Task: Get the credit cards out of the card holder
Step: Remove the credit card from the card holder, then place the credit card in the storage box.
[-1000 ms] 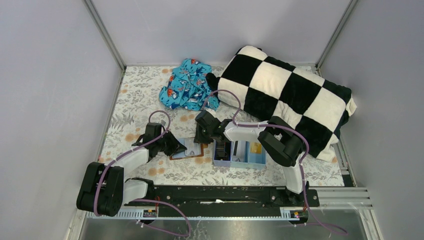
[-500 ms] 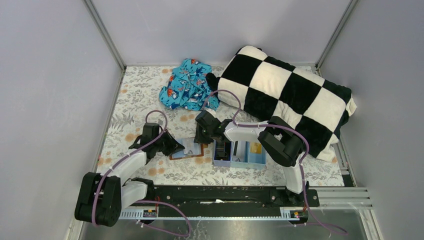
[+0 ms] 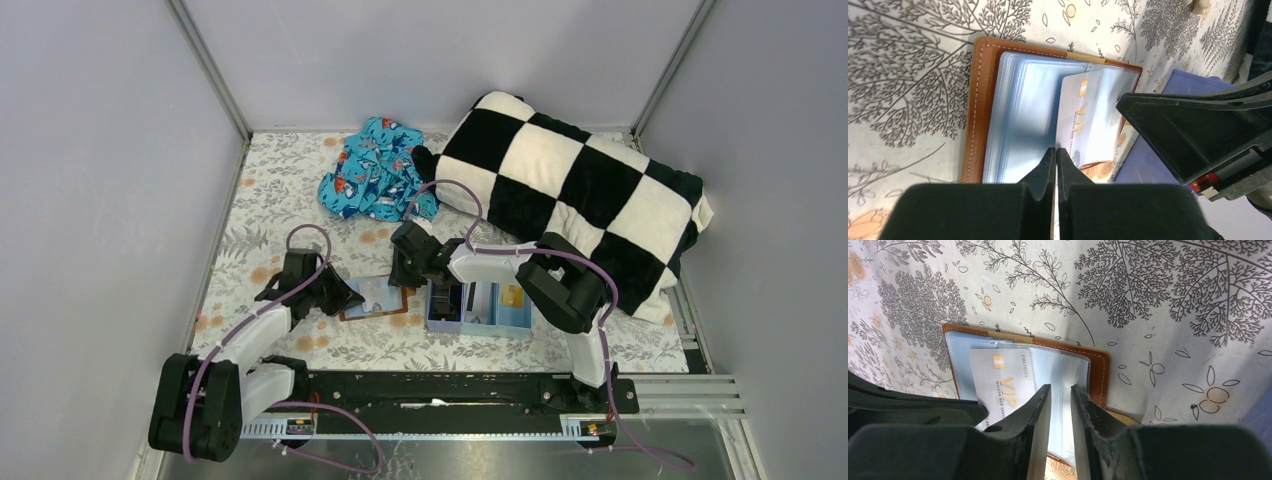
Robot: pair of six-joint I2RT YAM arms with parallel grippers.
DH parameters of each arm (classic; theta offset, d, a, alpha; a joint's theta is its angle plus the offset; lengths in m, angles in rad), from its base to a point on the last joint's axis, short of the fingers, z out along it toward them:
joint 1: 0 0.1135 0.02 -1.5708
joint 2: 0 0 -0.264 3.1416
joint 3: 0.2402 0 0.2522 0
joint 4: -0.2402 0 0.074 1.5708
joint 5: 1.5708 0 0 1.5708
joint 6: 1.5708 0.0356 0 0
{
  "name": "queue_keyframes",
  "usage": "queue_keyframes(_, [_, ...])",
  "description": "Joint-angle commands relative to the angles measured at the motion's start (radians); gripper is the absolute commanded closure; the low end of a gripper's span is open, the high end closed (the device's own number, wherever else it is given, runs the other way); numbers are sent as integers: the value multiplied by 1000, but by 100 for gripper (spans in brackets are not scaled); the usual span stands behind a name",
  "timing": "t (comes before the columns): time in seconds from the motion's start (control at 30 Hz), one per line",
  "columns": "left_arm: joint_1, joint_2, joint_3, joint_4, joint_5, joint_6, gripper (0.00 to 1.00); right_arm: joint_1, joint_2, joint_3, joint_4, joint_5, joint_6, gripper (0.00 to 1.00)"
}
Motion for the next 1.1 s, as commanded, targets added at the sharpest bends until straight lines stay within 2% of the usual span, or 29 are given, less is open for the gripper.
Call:
queue_keyframes(0.0, [7,-59,74,-139,-60,3,100,-12,23,-14,-103,47,-43,71])
queue_keyframes(0.13, [8,-84,178,-281,-117,42,100,-14,23,4,-108,33,-66,71])
queue_keyframes(0.43, [8,-84,317,-381,-68,135,100,-15,-57,50,-118,-11,-138,65])
queue_keyframes(0.5, [7,-90,340,-386,-47,161,100,-18,-99,62,-130,-13,-164,59])
queue_keyframes(0.57, [7,-104,359,-383,-15,192,100,-30,-154,37,-101,-62,-180,47])
queue_keyframes(0.67, [7,-149,364,-333,59,236,100,-67,-262,-70,53,-173,-176,38])
queue_keyframes(0.8, [9,-211,378,-270,160,257,100,-126,-396,-200,221,-324,-168,20])
queue_keyframes(0.93, [13,-223,401,-222,251,253,100,-176,-445,-260,354,-504,-96,9])
queue_keyframes(1.07, [18,-221,413,-136,343,194,100,-186,-437,-304,550,-625,23,5])
